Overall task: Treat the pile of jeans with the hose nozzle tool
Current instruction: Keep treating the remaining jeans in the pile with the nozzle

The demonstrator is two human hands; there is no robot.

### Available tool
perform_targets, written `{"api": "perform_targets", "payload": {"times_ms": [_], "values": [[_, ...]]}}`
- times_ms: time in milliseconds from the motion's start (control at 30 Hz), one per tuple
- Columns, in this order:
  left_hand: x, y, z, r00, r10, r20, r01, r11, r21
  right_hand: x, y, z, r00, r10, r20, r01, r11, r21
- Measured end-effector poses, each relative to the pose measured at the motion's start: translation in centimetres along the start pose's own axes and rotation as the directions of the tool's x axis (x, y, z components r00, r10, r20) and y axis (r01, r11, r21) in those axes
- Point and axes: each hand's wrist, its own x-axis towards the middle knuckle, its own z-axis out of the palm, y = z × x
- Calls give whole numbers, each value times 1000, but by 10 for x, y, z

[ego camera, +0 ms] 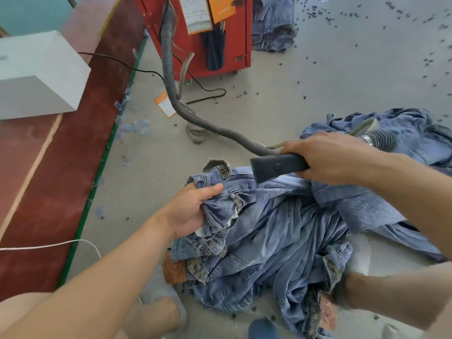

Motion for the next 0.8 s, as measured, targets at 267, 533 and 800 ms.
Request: {"api": "perform_targets", "payload": {"times_ms": [267, 533, 800], "values": [[-5, 11, -4, 984, -18, 176, 46, 987, -155, 1, -39, 5, 984, -175, -34, 178, 968, 177], [-13, 13, -14, 989, 55, 135, -23, 973, -231, 1, -36, 0, 994, -95, 54, 97, 995, -28], [-29, 19, -18, 990, 136, 43, -125, 972, -197, 12, -39, -14, 984, -89, -154, 127, 956, 263]]}}
